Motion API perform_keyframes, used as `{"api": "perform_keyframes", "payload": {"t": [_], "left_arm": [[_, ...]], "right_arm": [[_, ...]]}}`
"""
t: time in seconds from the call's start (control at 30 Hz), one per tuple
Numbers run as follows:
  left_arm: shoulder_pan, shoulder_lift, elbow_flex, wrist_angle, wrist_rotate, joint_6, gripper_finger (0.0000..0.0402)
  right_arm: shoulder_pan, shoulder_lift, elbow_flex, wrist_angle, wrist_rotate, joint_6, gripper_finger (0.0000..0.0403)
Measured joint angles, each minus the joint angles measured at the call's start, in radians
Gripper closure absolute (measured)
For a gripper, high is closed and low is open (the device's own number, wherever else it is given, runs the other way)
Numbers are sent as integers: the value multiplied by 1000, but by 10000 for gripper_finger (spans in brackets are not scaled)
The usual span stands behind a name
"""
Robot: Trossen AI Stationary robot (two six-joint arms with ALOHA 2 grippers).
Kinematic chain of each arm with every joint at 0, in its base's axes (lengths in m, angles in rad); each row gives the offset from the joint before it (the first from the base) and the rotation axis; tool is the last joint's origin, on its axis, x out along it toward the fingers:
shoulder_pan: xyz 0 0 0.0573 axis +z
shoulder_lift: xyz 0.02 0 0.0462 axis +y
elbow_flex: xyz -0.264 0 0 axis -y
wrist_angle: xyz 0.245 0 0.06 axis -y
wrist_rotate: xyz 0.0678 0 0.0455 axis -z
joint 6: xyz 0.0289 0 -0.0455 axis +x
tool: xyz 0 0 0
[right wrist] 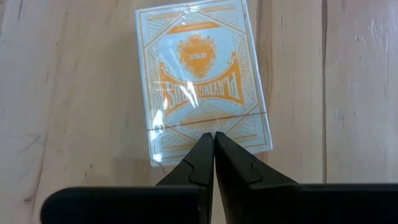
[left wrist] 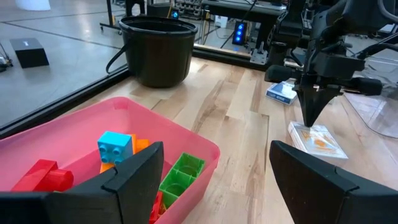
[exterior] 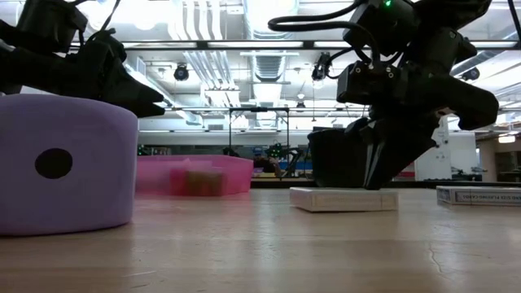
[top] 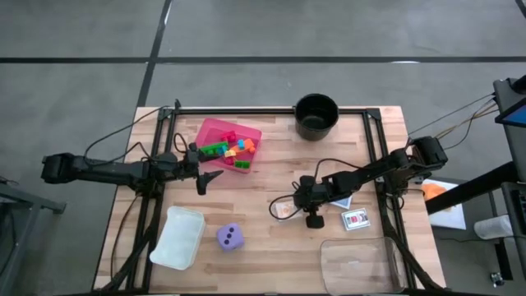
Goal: Pick & Place Toys
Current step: Put the yellow deck of cards into the transparent bin
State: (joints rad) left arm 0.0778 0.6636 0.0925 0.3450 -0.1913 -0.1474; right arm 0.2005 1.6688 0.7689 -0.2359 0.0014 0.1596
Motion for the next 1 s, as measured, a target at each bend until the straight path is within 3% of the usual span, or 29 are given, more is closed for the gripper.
{"api": "perform_keyframes", "payload": {"t": [0.3,0.57,1.0], "left_arm": [[0,0,0,2,13,-49,107],[-1,9,48,-13,139,-204,107],[-31,416,259,-18,212,-250,107]], "right_arm": [[0,0,0,-5,-1,23,385],[0,0,0,-8,-1,28,385],[13,0,1,-33,3,58,385]]}}
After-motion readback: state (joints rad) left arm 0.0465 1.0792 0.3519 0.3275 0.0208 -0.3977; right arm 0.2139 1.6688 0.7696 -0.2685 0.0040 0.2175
